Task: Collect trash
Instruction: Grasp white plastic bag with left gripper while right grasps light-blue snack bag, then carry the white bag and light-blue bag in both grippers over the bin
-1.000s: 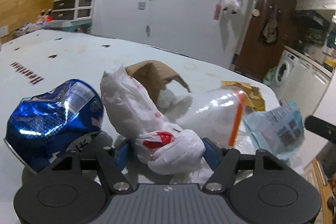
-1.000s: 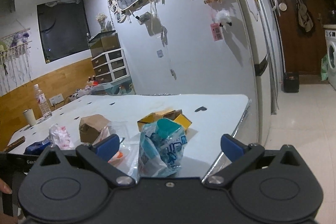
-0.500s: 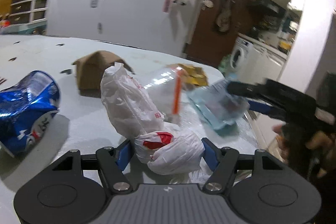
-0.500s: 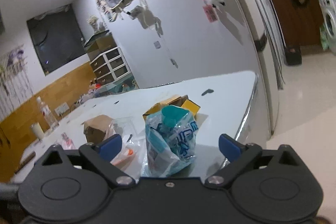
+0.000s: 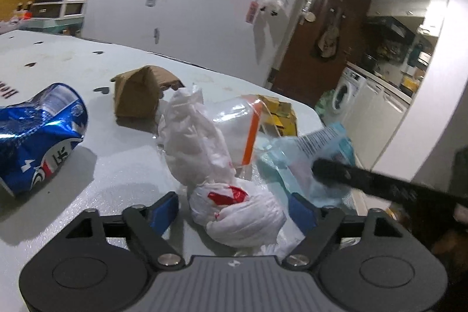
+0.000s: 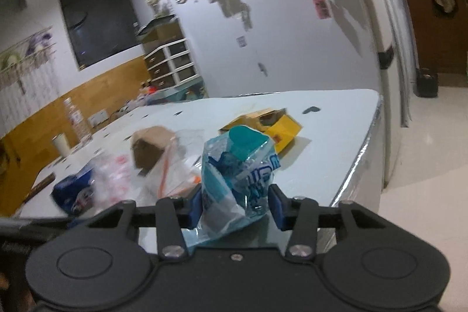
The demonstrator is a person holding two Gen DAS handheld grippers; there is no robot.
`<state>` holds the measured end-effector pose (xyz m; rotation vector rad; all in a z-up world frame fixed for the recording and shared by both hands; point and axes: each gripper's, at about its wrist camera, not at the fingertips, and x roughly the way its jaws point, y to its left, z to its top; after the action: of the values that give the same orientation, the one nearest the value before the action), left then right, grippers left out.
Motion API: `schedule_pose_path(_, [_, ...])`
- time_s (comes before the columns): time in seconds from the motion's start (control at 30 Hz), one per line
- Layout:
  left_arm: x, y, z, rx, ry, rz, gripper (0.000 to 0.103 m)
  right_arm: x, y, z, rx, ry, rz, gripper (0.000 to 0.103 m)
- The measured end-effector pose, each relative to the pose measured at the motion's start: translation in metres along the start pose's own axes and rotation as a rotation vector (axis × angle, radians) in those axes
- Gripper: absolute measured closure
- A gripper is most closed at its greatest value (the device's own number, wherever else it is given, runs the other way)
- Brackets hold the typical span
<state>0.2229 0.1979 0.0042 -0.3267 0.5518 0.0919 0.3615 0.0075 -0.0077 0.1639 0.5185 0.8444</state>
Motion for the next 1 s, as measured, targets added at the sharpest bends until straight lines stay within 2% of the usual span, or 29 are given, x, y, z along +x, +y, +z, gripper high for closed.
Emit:
schedule_pose_path(0.23, [-0.003,0.009,0.000,-0.136,-0.040,-0.007,0.017,-0.015,0.023,-0.013,-0.061,0.054,0.119,0.057])
schedule_pose_path(0.4, [-0.006,0.007,-0.001,-0.130,-0.045,0.005,0.020,-0.019,0.038,-0.020,-0.054,0.096,0.195,0.059])
schedule_pose_path(0.5, [-0.006,0.001,-0.002,-0.094,-0.037,0.024,0.022,-0.019,0.035,-0.021,-0.027,0.115,0.187,0.059])
schedule_pose_path(0.8, [-0.009,-0.019,-0.009,0.063,0.013,0.105,0.022,-0.034,0.024,-0.018,-0.069,0.090,0.084,0.059])
schedule_pose_path(0.87, [-0.009,-0.022,-0.011,0.090,0.018,0.137,0.032,-0.036,0.024,-0.018,-0.085,0.090,0.067,0.059])
schedule_pose_path(1.0, [-0.008,-0.032,-0.014,0.179,0.034,0.224,0.044,-0.040,0.025,-0.018,-0.105,0.085,0.054,0.059])
